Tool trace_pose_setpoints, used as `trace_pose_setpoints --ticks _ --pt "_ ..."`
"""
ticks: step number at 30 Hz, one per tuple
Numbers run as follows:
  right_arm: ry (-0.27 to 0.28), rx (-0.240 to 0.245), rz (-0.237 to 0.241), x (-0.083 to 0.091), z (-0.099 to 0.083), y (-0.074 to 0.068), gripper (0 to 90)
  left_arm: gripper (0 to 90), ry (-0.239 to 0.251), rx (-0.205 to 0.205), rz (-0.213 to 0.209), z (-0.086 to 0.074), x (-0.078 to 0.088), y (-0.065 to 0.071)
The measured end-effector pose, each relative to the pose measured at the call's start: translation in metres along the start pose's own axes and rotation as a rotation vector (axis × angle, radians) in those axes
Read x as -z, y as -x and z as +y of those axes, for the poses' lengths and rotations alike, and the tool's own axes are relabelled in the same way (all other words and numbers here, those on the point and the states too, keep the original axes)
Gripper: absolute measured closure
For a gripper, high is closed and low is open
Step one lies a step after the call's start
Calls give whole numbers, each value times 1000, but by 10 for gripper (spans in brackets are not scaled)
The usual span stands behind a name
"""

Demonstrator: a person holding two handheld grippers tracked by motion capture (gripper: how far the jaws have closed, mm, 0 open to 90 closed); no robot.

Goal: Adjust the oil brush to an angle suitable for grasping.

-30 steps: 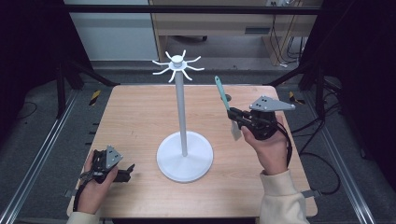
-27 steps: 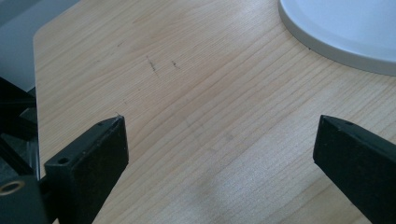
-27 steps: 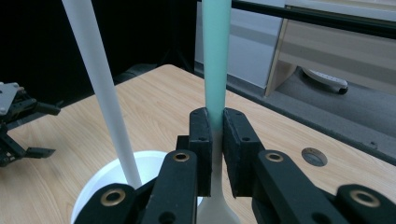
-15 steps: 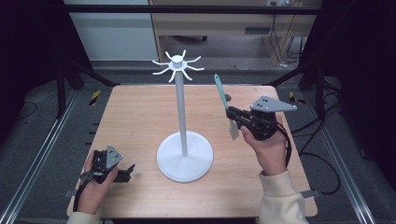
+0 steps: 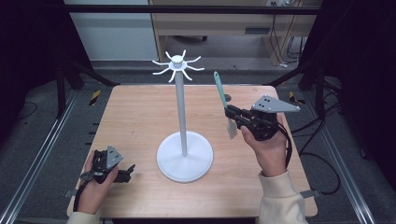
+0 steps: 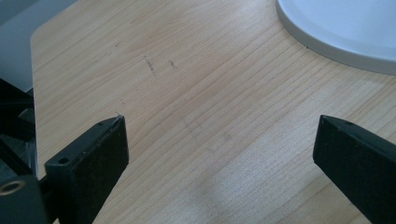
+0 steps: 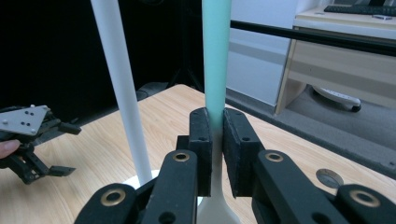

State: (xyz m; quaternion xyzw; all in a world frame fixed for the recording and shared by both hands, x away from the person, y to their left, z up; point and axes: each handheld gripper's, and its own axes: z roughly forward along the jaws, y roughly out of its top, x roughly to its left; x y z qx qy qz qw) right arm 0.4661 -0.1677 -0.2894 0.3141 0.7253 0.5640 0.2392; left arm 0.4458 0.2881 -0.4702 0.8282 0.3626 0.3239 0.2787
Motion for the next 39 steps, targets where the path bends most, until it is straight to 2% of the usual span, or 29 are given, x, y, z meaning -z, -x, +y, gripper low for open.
trace_pose_setpoints --ticks 10,13,39 --pt "45 4 7 8 8 -6 824 30 -1 0 1 0 0 0" --pt "61 19 12 11 12 -11 824 30 0 -1 0 0 0 0" --pt "109 44 63 16 23 -23 824 30 -7 -7 -4 0 -1 1"
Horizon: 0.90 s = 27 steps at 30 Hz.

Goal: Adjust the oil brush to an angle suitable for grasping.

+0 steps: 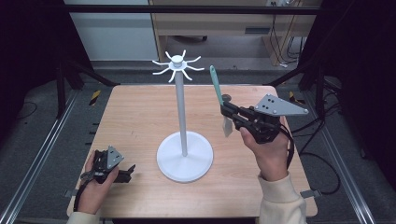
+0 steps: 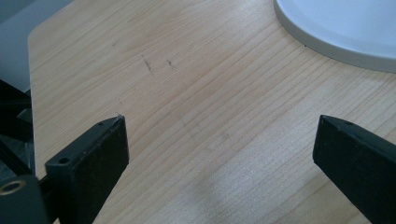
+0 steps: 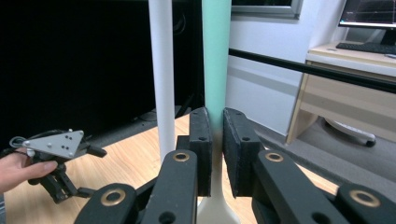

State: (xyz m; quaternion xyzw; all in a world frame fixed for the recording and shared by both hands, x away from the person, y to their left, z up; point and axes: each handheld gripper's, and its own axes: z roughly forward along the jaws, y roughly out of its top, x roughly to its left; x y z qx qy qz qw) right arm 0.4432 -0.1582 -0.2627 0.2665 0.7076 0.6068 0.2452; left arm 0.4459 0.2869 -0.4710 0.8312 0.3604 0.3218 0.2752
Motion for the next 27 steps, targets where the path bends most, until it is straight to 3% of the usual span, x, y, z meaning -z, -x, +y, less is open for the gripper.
trace_pose_setpoints --ticks 10,27 --pt "5 0 42 -7 4 -1 823 31 -4 -4 -3 0 -1 0" --pt "-17 -2 67 -16 4 -1 823 33 -5 -4 -4 0 -1 1"
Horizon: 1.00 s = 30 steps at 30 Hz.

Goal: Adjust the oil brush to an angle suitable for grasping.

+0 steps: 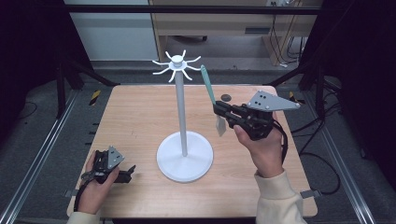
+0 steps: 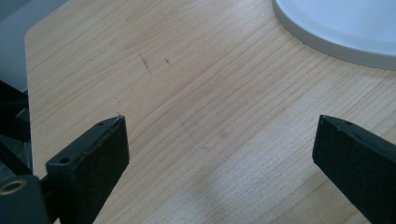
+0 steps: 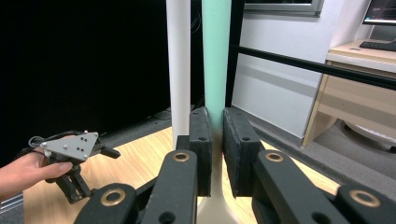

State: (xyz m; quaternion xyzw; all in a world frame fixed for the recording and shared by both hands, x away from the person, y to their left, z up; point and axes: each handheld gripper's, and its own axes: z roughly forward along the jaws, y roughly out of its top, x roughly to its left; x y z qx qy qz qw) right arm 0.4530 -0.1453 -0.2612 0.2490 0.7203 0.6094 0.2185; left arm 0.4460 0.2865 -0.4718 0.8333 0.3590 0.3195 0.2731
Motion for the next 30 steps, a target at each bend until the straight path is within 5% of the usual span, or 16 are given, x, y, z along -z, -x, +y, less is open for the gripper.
trace_pose_setpoints --ticks 30 --pt "-13 -3 31 -21 -2 -3 821 32 -6 -2 -6 0 0 0"
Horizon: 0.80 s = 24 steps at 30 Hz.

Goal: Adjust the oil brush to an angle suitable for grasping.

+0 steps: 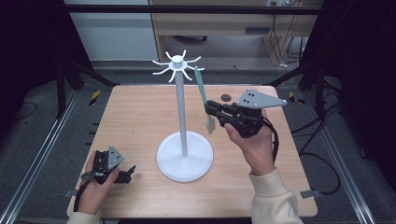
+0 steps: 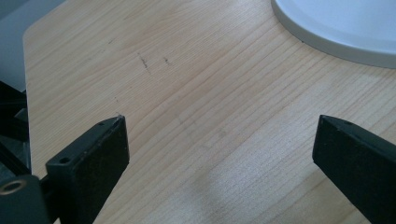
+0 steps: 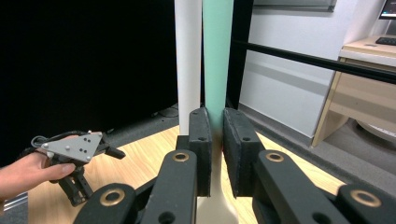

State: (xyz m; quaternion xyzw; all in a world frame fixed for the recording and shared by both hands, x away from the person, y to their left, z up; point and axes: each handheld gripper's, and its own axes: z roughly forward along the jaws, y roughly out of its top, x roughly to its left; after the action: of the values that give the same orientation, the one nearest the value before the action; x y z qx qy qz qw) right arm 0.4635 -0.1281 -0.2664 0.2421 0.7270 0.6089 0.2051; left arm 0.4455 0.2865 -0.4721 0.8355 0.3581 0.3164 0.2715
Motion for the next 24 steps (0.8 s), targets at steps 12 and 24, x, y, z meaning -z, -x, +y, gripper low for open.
trace_pose_setpoints --ticks 12,24 --pt "-6 0 6 -8 0 2 821 33 3 3 0 0 0 0" --pt "-6 -1 4 -9 -1 3 797 33 1 4 2 -1 0 -1"
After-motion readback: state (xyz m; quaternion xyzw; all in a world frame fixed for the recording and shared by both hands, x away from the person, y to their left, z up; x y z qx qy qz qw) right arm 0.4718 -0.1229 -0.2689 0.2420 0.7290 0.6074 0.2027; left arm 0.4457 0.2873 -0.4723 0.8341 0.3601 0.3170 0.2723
